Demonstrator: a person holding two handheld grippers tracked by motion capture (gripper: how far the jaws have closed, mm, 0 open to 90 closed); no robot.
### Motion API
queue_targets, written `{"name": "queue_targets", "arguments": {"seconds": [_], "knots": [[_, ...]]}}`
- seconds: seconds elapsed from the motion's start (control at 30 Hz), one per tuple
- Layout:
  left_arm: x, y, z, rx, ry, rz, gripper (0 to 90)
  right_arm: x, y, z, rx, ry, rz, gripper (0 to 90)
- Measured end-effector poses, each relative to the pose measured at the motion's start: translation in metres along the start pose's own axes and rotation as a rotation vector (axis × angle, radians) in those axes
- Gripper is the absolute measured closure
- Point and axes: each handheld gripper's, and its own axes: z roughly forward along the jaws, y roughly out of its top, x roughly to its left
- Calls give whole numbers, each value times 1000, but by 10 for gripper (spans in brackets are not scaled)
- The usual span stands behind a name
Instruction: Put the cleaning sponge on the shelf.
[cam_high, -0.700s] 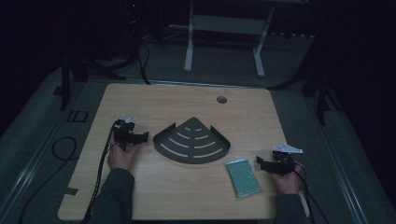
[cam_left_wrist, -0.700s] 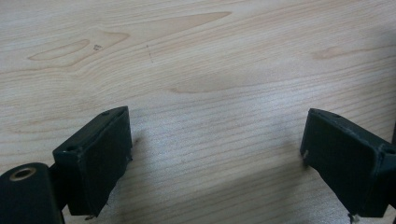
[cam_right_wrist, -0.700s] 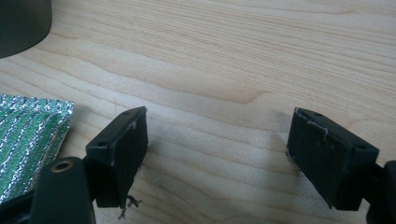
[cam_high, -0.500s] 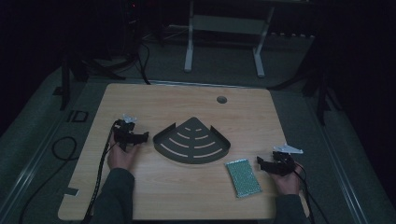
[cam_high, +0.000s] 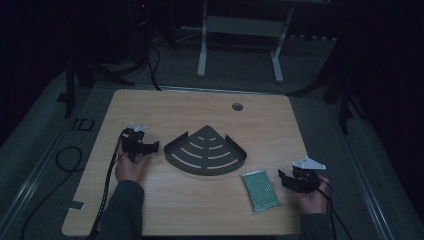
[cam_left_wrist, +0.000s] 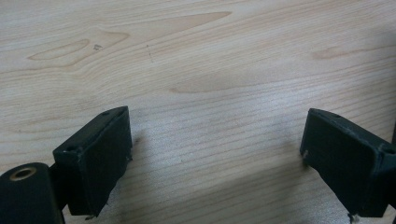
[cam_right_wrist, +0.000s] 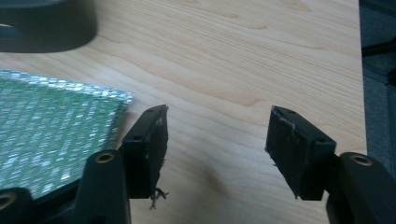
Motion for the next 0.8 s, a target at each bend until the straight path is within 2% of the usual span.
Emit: {"name": "queue_targets", "arguments": {"seconds": [0.17,0.27,0.47,0.8], "knots": [[0,0,0,0,0,0,97,4,4,-11,-7,84,38,521],[0,0,0,0,0,0,97,11,6,-15,-2,120,32,587],[0,0,0,0,0,0,96,23,9,-20,28,121,5,643],[0,0,0,0,0,0,96,35,22,-21,85,167,34,706]]}}
